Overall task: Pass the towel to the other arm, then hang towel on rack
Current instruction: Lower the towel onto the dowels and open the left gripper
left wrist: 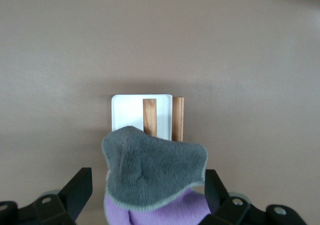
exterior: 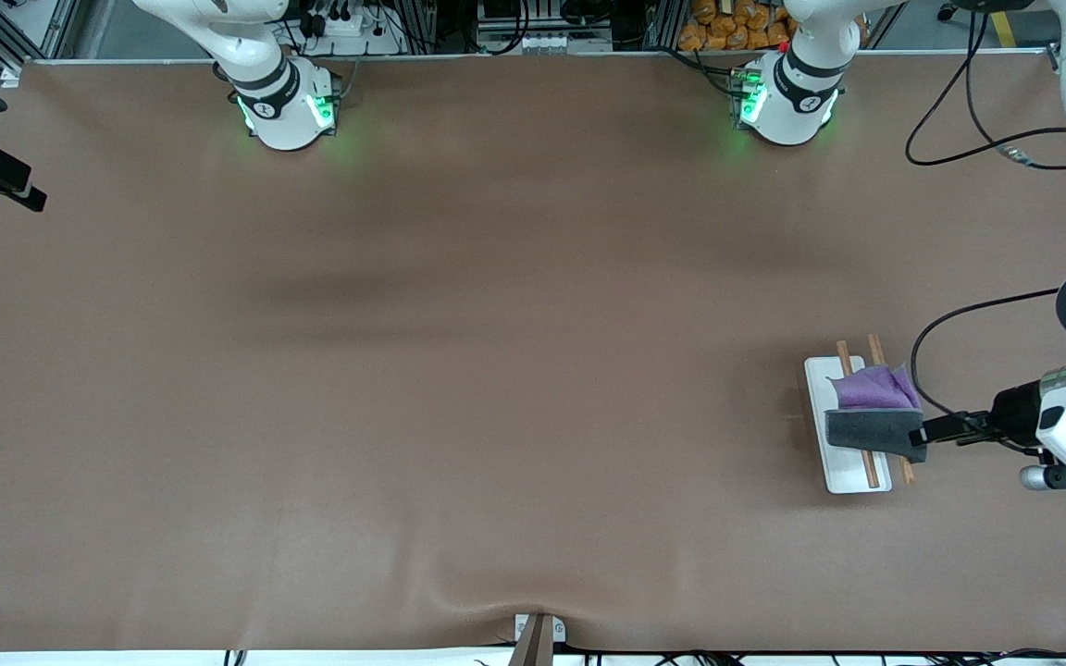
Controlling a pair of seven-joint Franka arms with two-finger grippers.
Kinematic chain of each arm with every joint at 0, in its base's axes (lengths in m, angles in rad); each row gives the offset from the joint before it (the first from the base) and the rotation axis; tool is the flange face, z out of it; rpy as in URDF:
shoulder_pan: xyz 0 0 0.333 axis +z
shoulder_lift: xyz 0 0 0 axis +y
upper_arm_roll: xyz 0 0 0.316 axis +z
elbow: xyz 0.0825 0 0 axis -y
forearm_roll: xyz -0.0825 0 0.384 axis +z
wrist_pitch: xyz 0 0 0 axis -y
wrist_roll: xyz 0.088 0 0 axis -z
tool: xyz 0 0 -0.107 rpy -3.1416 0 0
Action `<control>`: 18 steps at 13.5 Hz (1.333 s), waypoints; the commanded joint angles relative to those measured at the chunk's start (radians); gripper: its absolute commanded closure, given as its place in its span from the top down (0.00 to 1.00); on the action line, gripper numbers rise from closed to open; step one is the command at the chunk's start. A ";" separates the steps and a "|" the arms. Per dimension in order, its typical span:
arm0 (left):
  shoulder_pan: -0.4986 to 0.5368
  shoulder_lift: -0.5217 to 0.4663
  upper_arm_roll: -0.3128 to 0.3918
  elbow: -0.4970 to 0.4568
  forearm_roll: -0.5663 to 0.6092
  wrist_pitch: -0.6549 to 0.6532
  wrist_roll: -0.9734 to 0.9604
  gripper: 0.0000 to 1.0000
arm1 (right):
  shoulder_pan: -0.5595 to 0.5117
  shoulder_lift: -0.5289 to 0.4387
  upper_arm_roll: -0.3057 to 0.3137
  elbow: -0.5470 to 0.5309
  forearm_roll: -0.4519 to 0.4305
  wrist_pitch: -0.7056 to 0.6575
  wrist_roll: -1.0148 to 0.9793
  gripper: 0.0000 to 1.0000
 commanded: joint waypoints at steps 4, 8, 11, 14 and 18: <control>-0.096 -0.121 -0.001 -0.011 0.158 -0.109 -0.180 1.00 | -0.020 -0.016 0.006 -0.011 -0.052 -0.015 -0.016 1.00; -0.116 -0.198 -0.004 -0.009 0.192 -0.212 -0.204 1.00 | -0.018 -0.016 0.006 -0.011 -0.046 -0.015 -0.004 1.00; -0.115 -0.213 -0.010 0.021 0.280 -0.255 -0.182 1.00 | -0.020 -0.016 0.004 -0.027 -0.039 -0.014 -0.006 1.00; -0.113 -0.236 -0.073 0.066 0.333 -0.336 -0.158 1.00 | -0.012 -0.018 0.004 -0.025 -0.041 -0.003 -0.012 1.00; -0.112 -0.293 -0.105 0.067 0.308 -0.381 -0.165 1.00 | -0.006 -0.005 0.004 -0.015 -0.055 0.003 -0.013 1.00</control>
